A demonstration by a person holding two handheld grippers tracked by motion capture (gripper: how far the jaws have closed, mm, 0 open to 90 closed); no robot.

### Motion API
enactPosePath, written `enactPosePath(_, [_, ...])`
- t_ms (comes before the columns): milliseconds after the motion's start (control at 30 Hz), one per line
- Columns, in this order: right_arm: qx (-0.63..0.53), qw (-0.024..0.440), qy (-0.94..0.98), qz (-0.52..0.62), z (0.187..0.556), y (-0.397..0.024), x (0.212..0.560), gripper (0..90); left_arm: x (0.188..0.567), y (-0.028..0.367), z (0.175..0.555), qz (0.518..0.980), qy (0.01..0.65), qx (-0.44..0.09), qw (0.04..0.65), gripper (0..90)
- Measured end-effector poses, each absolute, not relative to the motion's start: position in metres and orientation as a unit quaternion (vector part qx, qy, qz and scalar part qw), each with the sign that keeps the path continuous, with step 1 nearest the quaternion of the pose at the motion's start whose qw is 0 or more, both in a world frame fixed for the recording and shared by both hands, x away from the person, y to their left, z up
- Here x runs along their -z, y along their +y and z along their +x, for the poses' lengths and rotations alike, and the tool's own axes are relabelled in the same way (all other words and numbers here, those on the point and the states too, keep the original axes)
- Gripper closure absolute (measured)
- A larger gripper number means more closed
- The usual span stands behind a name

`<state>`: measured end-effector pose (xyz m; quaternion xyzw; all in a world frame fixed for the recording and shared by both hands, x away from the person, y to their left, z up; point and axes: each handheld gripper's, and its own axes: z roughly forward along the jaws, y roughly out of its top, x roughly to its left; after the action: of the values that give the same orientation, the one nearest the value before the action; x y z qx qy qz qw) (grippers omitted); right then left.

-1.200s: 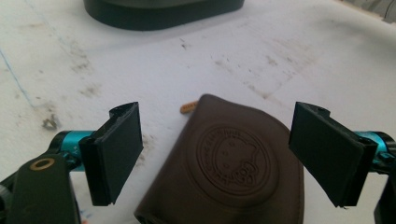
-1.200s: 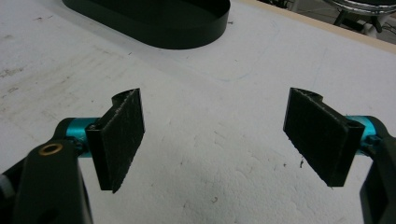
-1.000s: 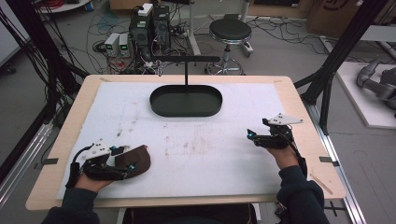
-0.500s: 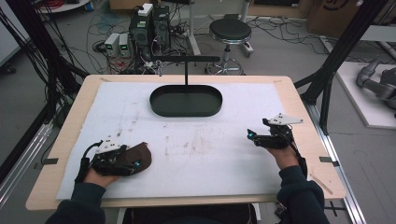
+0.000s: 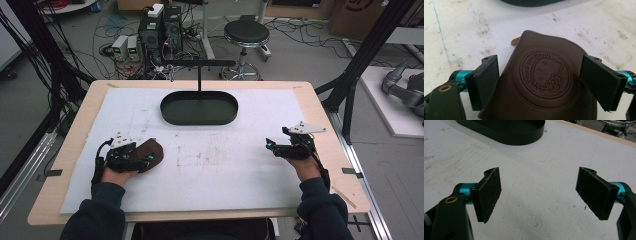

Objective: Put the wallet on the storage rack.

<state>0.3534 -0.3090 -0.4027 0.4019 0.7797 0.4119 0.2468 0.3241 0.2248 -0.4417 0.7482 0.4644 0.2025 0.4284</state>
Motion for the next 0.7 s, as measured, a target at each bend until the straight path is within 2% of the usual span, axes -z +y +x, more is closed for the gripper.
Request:
enactPosePath(33, [-0.412, 0.246, 0.780, 0.401, 0.353, -0.309, 0.403, 20.7, 0.436, 0.232, 0.324, 0.730, 0.464, -0.201, 0.460, 21.6])
enactPosePath(167, [-0.411, 0.248, 0.779, 0.403, 0.353, -0.311, 0.403, 20.8, 0.433, 0.247, 0.326, 0.718, 0.472, -0.201, 0.471, 21.2])
enactPosePath(233, [-0.412, 0.247, 0.779, 0.403, 0.353, -0.311, 0.403, 20.8, 0.436, 0.257, 0.328, 0.712, 0.485, -0.182, 0.473, 20.0])
enactPosePath(367, [-0.412, 0.246, 0.779, 0.403, 0.353, -0.310, 0.403, 20.8, 0.447, 0.267, 0.333, 0.718, 0.498, -0.106, 0.475, 19.9])
enactPosePath(700, [-0.411, 0.245, 0.781, 0.400, 0.354, -0.307, 0.402, 20.8, 0.453, 0.264, 0.334, 0.746, 0.473, -0.069, 0.464, 18.5])
